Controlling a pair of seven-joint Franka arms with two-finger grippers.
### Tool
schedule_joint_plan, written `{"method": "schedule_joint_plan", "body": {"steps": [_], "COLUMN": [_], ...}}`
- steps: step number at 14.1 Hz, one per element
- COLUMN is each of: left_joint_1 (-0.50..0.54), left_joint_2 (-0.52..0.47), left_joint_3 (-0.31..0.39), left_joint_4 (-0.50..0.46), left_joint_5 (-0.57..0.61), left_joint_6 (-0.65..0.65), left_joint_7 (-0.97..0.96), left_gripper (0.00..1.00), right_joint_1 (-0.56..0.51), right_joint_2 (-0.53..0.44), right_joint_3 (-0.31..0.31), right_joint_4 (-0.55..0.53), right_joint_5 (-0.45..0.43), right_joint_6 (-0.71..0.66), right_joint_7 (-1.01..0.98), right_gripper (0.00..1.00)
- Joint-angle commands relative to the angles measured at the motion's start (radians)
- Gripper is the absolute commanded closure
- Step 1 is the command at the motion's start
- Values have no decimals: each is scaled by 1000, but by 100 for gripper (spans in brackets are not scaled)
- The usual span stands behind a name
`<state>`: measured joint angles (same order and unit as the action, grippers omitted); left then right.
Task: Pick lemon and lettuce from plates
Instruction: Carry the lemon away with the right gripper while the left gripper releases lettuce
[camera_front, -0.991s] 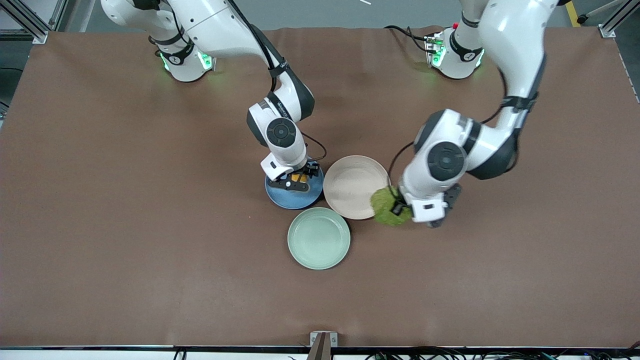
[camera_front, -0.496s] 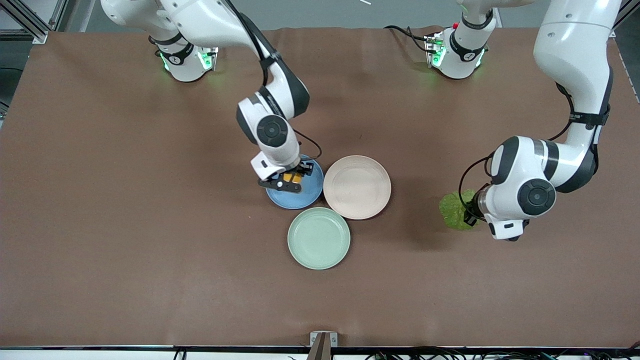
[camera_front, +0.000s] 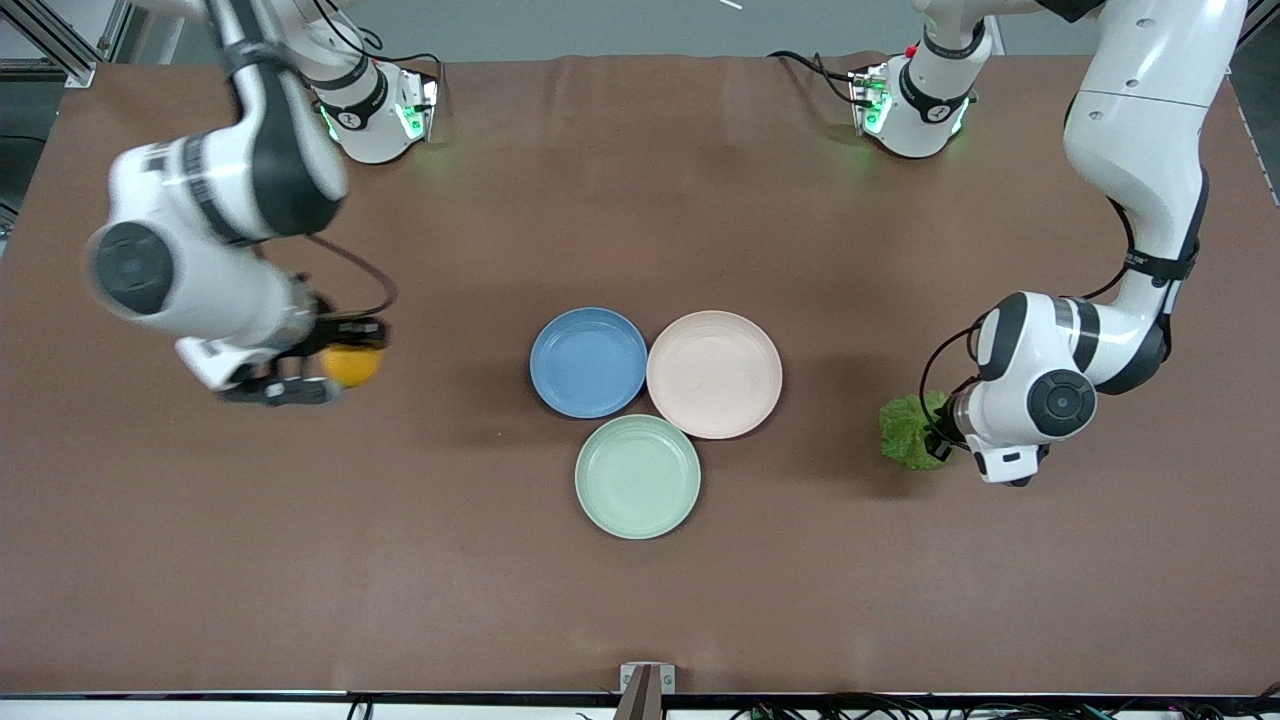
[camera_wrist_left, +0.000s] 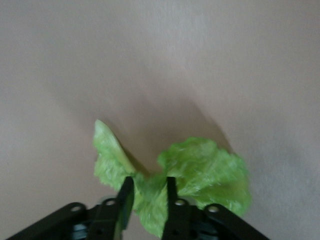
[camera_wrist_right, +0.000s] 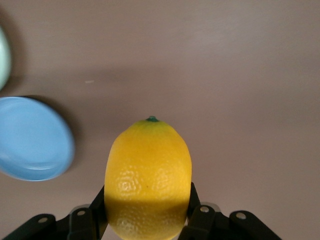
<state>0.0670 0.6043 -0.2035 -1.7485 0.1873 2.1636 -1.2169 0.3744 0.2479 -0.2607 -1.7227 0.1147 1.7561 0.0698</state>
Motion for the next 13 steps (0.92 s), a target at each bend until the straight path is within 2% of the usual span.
{"method": "schedule_joint_plan", "body": {"steps": [1,4,7,10,12,13], "left_joint_1": [19,16,11,13,19,34], "left_joint_2": [-98,-207,-247,-250,-274,-323], "left_joint_3": [-17,-20,-43,-94,-123,-126], "left_joint_4": [-3,27,172,320,352,353], "left_joint_5": [24,23,15,14,15,15], "left_joint_6": [-13,-27,-227,-436,-511,-518], "left_joint_7": [49,254,394,453,477,534], "left_gripper": [0,0,0,0,0,0], "right_joint_1": [-150,-224,-227,-239,-242,-242], "right_joint_2": [42,95,134,198,220,228], "right_joint_3": [21,23,23,24,26,26], "right_joint_4": [-72,-188,-302,-314,-314,-316], "right_joint_5": [-17,-17,-17,-17,-15,-12], "right_joint_6": [130,332,534,611,632,635], "right_joint_7": [-239,-352,-352,-354,-355,-354], "right_gripper": [80,80,80,79,79,78]}}
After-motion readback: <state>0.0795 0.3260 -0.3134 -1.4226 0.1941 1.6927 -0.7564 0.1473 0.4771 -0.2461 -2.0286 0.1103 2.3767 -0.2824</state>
